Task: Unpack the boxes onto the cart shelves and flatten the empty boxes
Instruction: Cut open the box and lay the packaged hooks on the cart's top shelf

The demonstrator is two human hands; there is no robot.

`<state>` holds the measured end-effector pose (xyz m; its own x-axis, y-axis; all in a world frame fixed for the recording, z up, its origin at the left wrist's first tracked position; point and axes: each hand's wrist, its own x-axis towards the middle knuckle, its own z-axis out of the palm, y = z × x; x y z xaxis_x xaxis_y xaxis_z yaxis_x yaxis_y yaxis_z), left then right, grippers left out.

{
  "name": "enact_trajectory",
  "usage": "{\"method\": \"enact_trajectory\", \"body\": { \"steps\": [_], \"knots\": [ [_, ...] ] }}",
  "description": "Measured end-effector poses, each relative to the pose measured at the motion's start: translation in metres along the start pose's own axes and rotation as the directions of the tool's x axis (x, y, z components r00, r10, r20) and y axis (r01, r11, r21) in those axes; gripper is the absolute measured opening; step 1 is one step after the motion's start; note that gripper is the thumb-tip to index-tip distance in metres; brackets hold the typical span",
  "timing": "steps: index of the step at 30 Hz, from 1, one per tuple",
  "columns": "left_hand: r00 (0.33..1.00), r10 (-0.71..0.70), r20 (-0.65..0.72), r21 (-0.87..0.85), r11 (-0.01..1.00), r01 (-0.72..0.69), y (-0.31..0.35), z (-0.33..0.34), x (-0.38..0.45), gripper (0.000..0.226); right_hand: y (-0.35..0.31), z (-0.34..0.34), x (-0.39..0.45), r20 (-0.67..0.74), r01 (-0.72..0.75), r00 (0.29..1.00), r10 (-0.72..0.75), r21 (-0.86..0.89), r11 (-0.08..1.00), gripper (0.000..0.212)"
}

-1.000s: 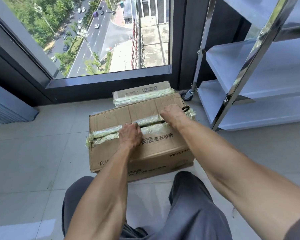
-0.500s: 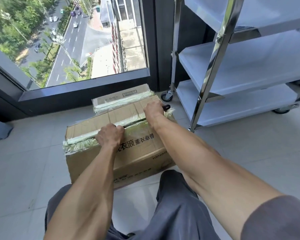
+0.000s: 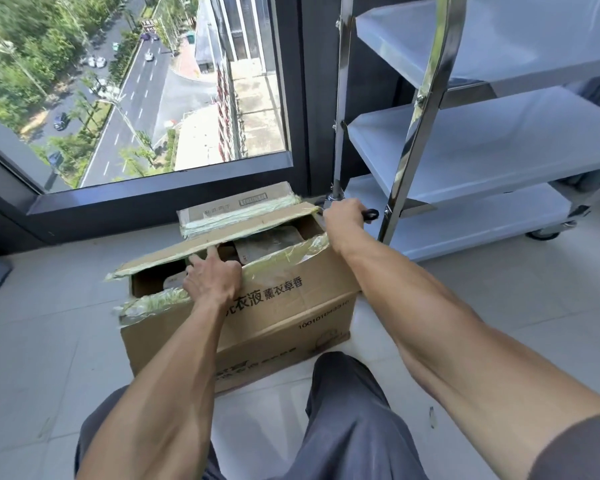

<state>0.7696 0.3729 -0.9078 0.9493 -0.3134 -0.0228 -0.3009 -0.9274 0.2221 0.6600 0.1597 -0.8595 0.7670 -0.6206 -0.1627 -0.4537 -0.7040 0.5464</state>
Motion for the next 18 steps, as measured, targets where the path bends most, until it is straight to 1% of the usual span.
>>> {"method": "enact_trajectory", "body": {
  "steps": [2, 5, 8, 10, 12, 13, 15, 16, 18],
  "knots": [
    [1.0, -0.005, -0.017, 0.04, 0.999, 0.006, 0.001, 0.003, 0.001, 0.046, 0.014, 0.003, -0.004, -0.046, -0.095, 0.994, 0.099, 0.09, 0.991, 0.025],
    [1.0, -0.007, -0.031, 0.038, 0.999, 0.008, 0.009, 0.01, -0.001, 0.045, 0.007, -0.004, -0.006, -0.097, -0.158, 0.978, 0.187, 0.249, 0.955, 0.024],
    [1.0, -0.002, -0.031, 0.027, 1.0, 0.003, 0.013, 0.013, -0.001, 0.037, -0.019, -0.018, -0.009, -0.146, -0.136, 0.966, 0.213, 0.413, 0.9, 0.021],
    [1.0, -0.03, 0.005, -0.044, 0.999, 0.03, 0.012, 0.013, 0.0, 0.035, -0.038, -0.028, -0.01, -0.182, -0.102, 0.957, 0.228, 0.523, 0.846, 0.025],
    [0.998, -0.054, 0.019, -0.141, 0.988, 0.056, 0.011, 0.013, 0.001, 0.033, -0.061, -0.035, -0.01, -0.252, -0.032, 0.937, 0.242, 0.628, 0.778, 0.028],
    [0.999, -0.049, 0.014, -0.198, 0.979, 0.051, 0.009, 0.012, 0.001, 0.032, -0.072, -0.039, -0.01, -0.266, 0.0, 0.927, 0.265, 0.706, 0.709, 0.032],
    [1.0, -0.02, 0.012, -0.316, 0.948, 0.023, 0.006, 0.012, 0.0, 0.028, -0.087, -0.042, -0.008, -0.219, 0.023, 0.926, 0.307, 0.845, 0.534, 0.042],
    [1.0, 0.0, 0.032, -0.359, 0.933, 0.012, 0.003, 0.012, -0.001, 0.026, -0.092, -0.044, -0.007, -0.172, 0.009, 0.928, 0.33, 0.897, 0.441, 0.044],
    [0.989, 0.055, 0.138, -0.416, 0.91, 0.007, -0.004, 0.013, -0.002, 0.023, -0.098, -0.045, -0.005, -0.044, -0.048, 0.923, 0.382, 0.973, 0.227, 0.047]
  ]
}}
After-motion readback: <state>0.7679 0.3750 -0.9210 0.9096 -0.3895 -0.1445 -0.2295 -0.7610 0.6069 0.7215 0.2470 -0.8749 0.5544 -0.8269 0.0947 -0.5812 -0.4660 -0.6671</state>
